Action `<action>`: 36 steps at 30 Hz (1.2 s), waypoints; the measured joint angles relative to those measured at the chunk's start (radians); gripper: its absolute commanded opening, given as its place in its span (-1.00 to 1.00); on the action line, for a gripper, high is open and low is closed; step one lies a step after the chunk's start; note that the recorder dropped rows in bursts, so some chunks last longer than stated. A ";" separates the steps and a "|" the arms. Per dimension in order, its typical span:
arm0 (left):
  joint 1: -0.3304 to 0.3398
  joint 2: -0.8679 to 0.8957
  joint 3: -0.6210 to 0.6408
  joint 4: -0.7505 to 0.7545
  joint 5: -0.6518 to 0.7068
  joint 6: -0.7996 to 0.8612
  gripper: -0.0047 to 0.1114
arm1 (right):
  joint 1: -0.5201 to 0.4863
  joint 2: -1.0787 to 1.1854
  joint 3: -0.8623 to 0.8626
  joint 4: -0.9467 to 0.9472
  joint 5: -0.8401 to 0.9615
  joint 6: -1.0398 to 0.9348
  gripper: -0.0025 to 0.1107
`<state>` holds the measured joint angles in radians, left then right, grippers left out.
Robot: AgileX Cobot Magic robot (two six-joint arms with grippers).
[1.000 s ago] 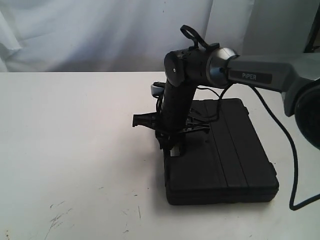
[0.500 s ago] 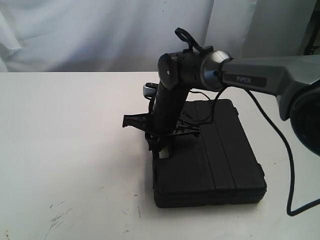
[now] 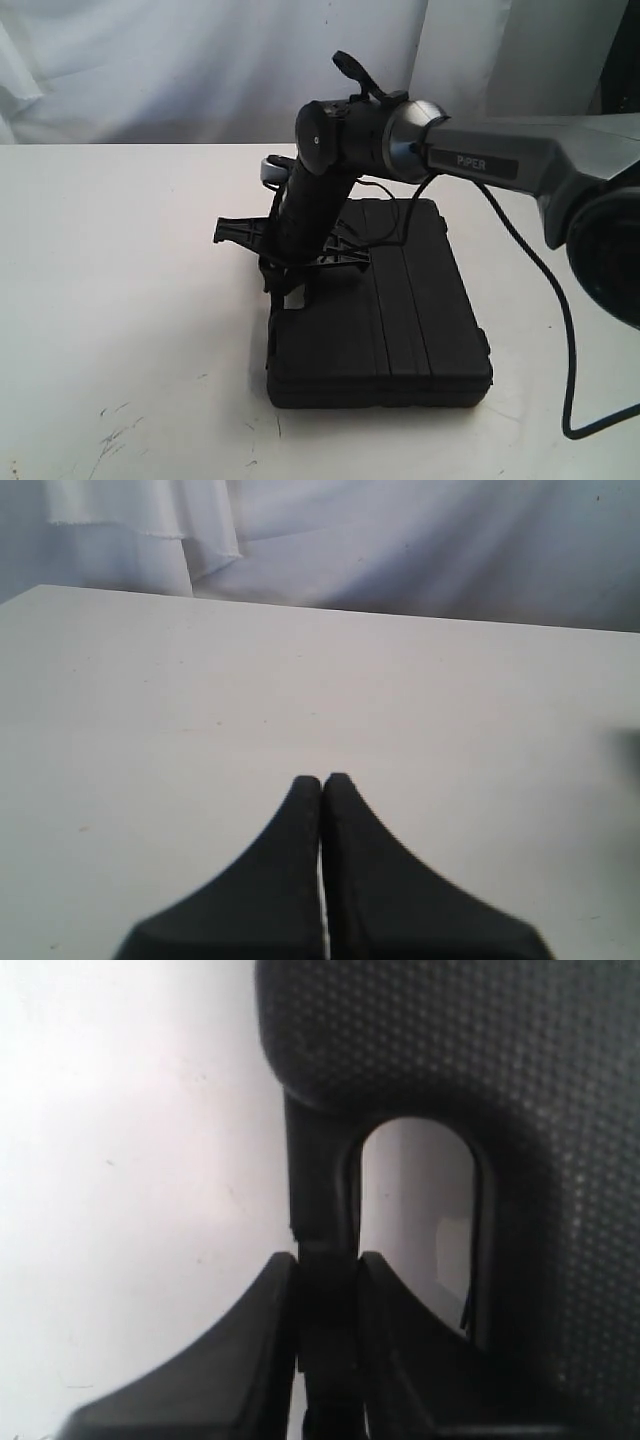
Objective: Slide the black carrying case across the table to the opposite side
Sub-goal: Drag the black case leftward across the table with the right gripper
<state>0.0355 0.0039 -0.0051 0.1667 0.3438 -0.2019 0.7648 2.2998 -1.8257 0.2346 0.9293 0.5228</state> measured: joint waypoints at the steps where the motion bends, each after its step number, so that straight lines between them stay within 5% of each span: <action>1: 0.000 0.000 0.000 0.000 0.000 0.000 -0.92 | 0.002 0.000 -0.005 0.000 -0.007 0.000 -0.96; 36: 0.000 0.000 0.000 0.000 0.000 0.000 -0.92 | 0.060 0.071 -0.053 0.104 -0.239 0.076 -0.96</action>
<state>0.0355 0.0039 -0.0051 0.1667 0.3438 -0.2019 0.8252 2.3703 -1.8784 0.3391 0.6901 0.5987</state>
